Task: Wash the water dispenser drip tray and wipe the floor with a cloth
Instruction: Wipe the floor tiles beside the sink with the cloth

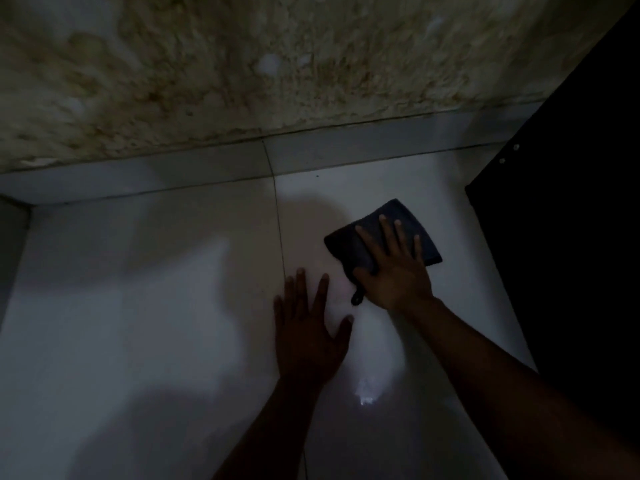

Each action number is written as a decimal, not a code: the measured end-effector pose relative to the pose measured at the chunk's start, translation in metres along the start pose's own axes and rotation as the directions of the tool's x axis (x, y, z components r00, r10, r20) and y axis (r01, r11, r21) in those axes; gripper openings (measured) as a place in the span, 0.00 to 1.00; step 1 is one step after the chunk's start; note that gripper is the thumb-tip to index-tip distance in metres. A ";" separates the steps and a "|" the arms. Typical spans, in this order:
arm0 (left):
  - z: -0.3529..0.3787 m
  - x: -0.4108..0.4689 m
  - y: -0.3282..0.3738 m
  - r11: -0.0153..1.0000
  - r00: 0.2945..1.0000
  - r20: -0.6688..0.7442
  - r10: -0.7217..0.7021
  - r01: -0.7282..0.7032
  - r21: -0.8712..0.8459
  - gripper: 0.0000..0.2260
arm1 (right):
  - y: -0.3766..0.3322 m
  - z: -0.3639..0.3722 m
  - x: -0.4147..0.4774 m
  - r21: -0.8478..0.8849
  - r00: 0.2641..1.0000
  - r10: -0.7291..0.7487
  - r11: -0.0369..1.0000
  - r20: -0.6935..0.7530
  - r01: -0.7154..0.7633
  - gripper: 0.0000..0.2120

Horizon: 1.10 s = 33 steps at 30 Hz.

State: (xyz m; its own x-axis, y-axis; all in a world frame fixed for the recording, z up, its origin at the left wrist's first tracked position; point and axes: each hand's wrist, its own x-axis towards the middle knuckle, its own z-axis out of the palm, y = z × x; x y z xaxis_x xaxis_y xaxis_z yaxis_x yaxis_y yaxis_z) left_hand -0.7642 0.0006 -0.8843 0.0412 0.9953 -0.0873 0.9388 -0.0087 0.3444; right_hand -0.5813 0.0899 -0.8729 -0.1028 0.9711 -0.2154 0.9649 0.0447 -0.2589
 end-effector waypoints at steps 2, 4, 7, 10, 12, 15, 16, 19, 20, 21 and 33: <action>-0.004 -0.006 -0.007 1.000 1.000 0.010 -0.025 0.025 -0.002 0.35 | -0.011 -0.004 0.015 -0.008 0.996 0.071 0.997 0.048 -0.071 0.38; -0.009 -0.013 -0.017 0.999 0.999 0.026 -0.039 0.039 0.006 0.35 | -0.029 -0.002 0.022 -0.016 0.991 0.107 0.994 0.082 -0.106 0.37; -0.017 -0.019 -0.033 0.997 0.997 0.037 -0.069 0.069 0.019 0.36 | -0.059 0.010 0.015 -0.027 0.998 -0.011 1.000 0.054 0.012 0.35; -0.018 -0.030 -0.047 0.995 0.994 0.047 -0.099 0.100 -0.007 0.38 | -0.080 0.026 -0.010 -0.040 0.982 -0.181 0.982 0.057 0.183 0.36; -0.018 -0.040 -0.052 0.994 0.994 0.020 -0.111 0.112 -0.016 0.38 | -0.083 0.038 -0.029 -0.042 0.966 -0.255 0.965 0.043 0.257 0.35; -0.018 -0.049 -0.051 0.994 0.994 0.004 -0.107 0.107 -0.017 0.37 | -0.072 0.044 -0.044 -0.015 0.950 -0.309 0.951 -0.048 0.308 0.30; -0.019 -0.050 -0.050 0.995 0.995 0.012 -0.103 0.103 -0.013 0.37 | -0.067 0.042 -0.043 0.019 0.948 -0.310 0.950 -0.068 0.312 0.28; -0.024 -0.051 -0.052 0.994 0.993 0.049 -0.108 0.107 0.019 0.37 | -0.058 0.036 -0.034 0.036 0.964 -0.251 0.966 -0.092 0.255 0.27; -0.025 -0.053 -0.056 0.993 0.992 0.049 -0.114 0.112 0.029 0.36 | -0.059 0.036 -0.030 0.021 0.970 -0.216 0.975 -0.107 0.220 0.27; -0.026 -0.055 -0.061 0.992 0.992 0.038 -0.121 0.119 0.036 0.35 | -0.062 0.036 -0.026 0.013 0.976 -0.178 0.983 -0.125 0.181 0.28; -0.037 -0.087 -0.106 0.916 0.918 -0.034 -0.396 0.397 0.060 0.31 | -0.159 0.085 -0.069 0.013 0.883 -0.460 0.886 -0.090 0.463 0.26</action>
State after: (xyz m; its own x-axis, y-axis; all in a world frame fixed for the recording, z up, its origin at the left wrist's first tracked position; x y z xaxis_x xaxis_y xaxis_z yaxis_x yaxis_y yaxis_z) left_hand -0.8800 -0.0817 -0.8785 -0.3452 0.9201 -0.1849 0.8966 0.3816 0.2248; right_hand -0.7485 -0.0047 -0.8971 -0.5129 0.8583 0.0132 0.8044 0.4860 -0.3418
